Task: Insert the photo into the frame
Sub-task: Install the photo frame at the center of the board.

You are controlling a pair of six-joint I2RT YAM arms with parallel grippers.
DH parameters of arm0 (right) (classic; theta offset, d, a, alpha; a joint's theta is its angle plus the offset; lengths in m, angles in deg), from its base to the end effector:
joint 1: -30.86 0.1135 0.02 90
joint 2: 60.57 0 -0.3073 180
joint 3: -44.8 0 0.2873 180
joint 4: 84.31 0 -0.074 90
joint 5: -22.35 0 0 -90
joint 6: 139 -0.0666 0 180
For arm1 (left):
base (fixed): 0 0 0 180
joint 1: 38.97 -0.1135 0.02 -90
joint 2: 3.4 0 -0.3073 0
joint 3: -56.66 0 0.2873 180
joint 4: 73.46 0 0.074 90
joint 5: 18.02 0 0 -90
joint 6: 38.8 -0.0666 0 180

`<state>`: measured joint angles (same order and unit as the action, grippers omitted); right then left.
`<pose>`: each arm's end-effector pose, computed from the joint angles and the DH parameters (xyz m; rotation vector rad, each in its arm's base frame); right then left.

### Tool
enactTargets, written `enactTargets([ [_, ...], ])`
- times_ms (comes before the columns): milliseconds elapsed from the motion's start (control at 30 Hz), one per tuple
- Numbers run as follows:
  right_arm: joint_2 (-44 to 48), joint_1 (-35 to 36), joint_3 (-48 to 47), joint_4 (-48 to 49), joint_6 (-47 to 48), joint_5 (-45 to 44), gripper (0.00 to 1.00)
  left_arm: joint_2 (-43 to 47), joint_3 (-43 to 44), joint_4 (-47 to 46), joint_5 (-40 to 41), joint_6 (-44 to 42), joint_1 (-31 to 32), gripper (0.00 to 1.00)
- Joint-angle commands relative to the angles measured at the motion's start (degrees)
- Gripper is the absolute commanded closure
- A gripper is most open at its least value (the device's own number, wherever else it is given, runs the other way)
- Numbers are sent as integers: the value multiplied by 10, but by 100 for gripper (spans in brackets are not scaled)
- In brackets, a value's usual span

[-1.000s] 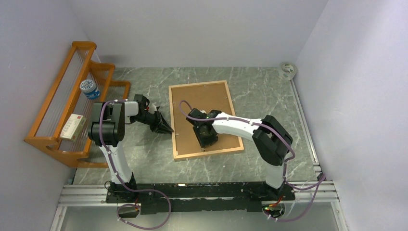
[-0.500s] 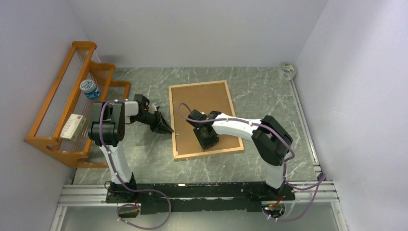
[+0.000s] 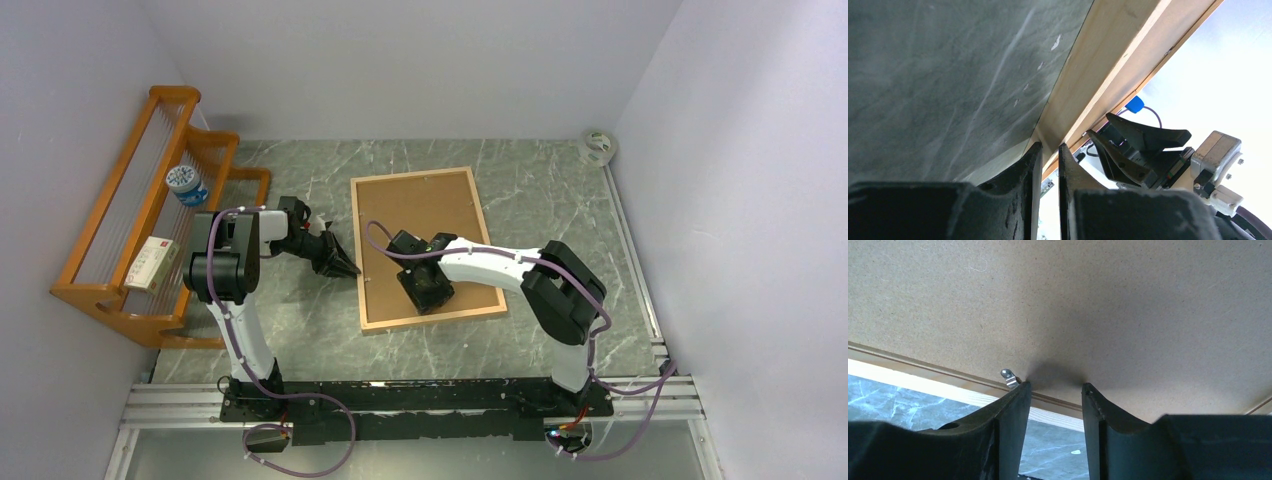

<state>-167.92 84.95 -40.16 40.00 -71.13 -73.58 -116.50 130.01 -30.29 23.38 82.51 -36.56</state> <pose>0.2438 0.3250 0.1602 -0.7870 2.8053 0.0690 0.3736 -0.0657 0.0953 0.6107 -2.6771 1.2353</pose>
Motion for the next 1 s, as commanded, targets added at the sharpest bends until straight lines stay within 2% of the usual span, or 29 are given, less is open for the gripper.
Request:
enactTargets([
  [0, -4, 10, -14, 14, 0, 37, 52, -27, -19, 2, 61, 0, 11, 81],
  [300, -7, 11, -16, 17, -10, 46, 36, -30, -20, 0, 61, 1, 12, 81],
  [467, 9, 10, -16, 10, -23, 17, 36, -28, -18, 4, 63, -1, 12, 81],
  [733, 64, -4, -29, -3, -72, -85, 36, -6, 4, 23, 80, -8, 12, 81],
  [967, 60, -37, -61, 8, -91, -98, 35, 31, 30, 37, 91, -9, 5, 77],
])
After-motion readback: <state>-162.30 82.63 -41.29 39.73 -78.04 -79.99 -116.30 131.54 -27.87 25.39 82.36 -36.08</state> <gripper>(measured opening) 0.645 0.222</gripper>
